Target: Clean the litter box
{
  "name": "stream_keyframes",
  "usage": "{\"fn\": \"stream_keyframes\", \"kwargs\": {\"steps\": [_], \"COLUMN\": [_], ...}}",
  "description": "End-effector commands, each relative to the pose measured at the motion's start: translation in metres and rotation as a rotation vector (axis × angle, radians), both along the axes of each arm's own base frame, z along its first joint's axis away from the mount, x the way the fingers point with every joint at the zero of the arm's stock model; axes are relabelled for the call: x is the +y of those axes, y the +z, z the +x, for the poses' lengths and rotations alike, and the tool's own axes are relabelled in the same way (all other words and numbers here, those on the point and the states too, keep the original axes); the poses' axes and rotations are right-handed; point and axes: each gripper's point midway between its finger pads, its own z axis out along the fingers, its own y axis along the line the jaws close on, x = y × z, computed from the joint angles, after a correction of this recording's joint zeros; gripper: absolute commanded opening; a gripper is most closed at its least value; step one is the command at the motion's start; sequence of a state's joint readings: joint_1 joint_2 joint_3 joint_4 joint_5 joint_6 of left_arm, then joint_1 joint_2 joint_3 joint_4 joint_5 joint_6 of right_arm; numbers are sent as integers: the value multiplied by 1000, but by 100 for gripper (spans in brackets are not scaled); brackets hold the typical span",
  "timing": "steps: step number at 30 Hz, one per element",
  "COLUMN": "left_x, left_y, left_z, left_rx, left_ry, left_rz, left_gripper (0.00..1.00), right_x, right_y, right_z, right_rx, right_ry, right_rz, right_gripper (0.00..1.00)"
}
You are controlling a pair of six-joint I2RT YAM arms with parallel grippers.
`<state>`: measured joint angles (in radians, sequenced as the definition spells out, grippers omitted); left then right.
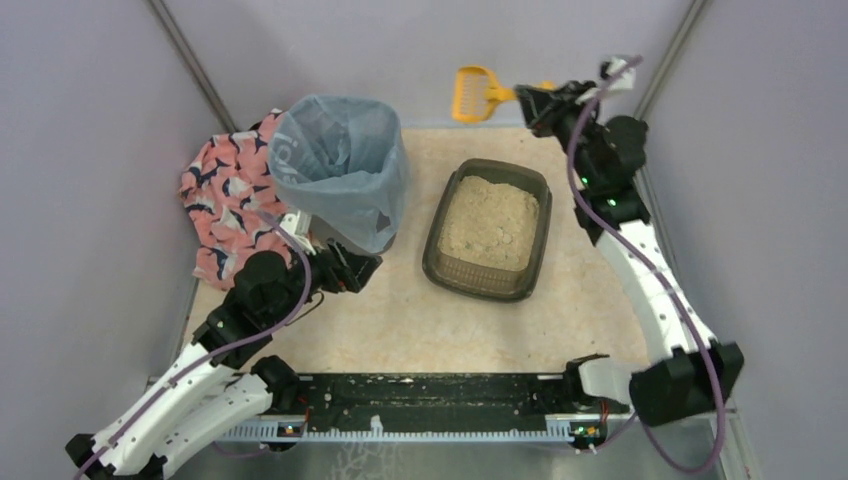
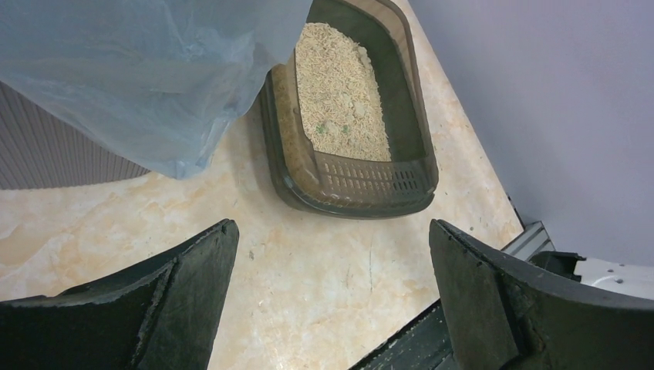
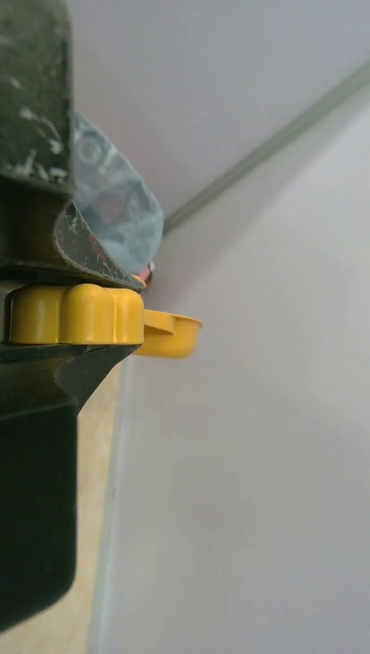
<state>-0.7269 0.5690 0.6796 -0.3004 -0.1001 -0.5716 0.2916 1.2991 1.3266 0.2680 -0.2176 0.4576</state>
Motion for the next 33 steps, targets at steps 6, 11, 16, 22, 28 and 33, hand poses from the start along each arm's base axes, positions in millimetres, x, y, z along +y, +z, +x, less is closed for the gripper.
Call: {"fn": "stream_keyframes", "kwargs": {"steps": [6, 11, 16, 22, 28, 33], "left_x": [-45, -65, -82, -93, -91, -86], "left_y": [-5, -5, -20, -24, -28, -28], "left_z": [10, 11, 20, 25, 25, 25], "left_rx": [51, 58, 82, 95, 101, 91], "left_ry": [-145, -221, -253, -267, -250, -234], "left_rz": [-4, -34, -42, -24, -21, -12], "left_gripper": [99, 99, 99, 99, 99, 99], "right_x": [-89, -101, -111, -106, -95, -96], "right_y": [-79, -149, -193, -196, -210, -215], "right_z": [-61, -74, -79, -70, -51, -35], "right_rx": [200, 412, 541, 560, 610, 610], "right_ry": [-267, -327, -368, -414, -432, -469], "right_rz": [10, -66, -193, -315, -424, -453], "right_gripper": [0, 0, 0, 0, 0, 0]}}
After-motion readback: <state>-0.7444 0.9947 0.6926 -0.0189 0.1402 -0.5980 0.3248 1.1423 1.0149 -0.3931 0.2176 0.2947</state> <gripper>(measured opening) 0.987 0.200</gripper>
